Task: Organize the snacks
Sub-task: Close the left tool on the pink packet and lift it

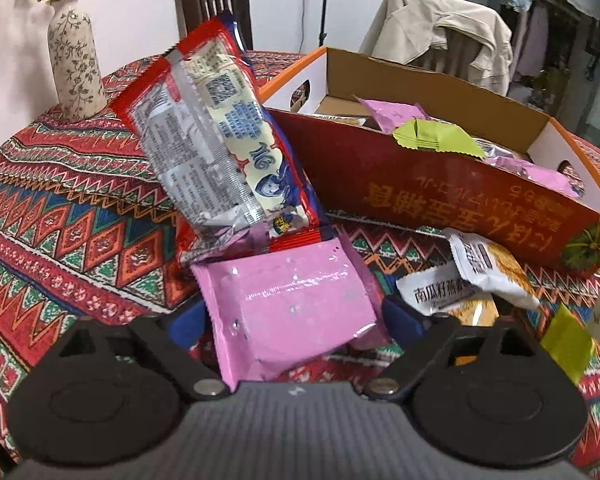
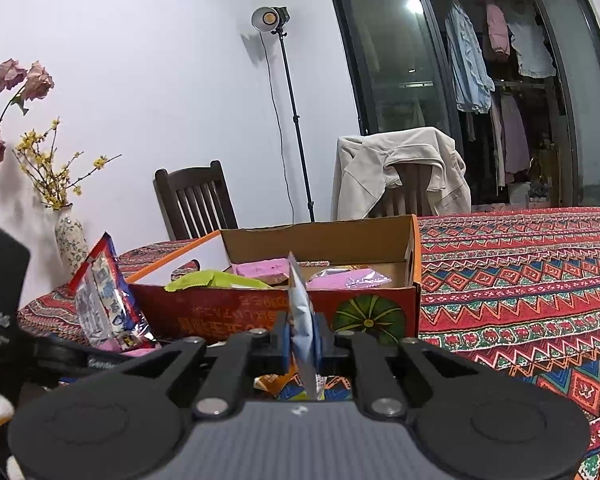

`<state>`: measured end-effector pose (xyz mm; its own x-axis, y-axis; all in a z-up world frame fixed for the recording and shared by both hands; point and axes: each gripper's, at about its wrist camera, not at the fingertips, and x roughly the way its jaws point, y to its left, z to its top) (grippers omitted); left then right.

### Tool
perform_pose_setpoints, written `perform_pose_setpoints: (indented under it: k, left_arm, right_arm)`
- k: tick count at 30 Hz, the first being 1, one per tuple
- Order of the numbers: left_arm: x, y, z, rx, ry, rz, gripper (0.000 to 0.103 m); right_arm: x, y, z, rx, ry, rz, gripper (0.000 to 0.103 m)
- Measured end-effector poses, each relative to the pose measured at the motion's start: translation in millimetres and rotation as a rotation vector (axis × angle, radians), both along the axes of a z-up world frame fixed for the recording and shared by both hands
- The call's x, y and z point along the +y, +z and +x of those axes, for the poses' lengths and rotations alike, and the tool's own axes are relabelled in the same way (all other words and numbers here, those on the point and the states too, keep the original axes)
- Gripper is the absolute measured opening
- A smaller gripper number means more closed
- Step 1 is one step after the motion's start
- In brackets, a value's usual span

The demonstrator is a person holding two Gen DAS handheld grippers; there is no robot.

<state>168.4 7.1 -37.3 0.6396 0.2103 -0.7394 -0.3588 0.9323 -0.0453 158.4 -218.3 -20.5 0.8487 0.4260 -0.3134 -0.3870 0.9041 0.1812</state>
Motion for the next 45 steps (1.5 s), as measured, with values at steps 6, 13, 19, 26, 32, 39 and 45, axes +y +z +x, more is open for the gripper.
perform_pose_setpoints:
  k: [6, 13, 19, 26, 32, 39, 45]
  left_arm:
    - [6, 1, -19, -0.026, -0.054, -0.004, 0.085]
    - [16, 4, -35, -0.057, -0.096, -0.023, 0.081]
    - [16, 17, -48, -0.118, -0.141, -0.025, 0.076]
    - [16, 22, -50, -0.129, -0.178, -0.033, 0.039]
    - [17, 18, -45, -0.11, -0.172, -0.083, 0.087]
    - [-13, 7, -23, -0.014, -0.161, -0.018, 0.103]
    - [-21, -3, -22, 0.015, -0.153, 0.044, 0.091]
  right_arm:
    - [1, 0, -4, -0.023, 0.001, -0.006, 0.011]
    - [5, 2, -6, -0.043, 0.009, -0.022, 0.011]
    - [11, 5, -9, -0.06, 0.019, -0.045, 0.011]
    - [15, 8, -17, -0.064, 0.019, -0.069, 0.011]
    - [14, 11, -26, -0.069, 0.017, -0.092, 0.011]
    - [10, 13, -27, -0.063, 0.002, -0.09, 0.011]
    - [8, 12, -27, -0.058, 0.008, -0.092, 0.011]
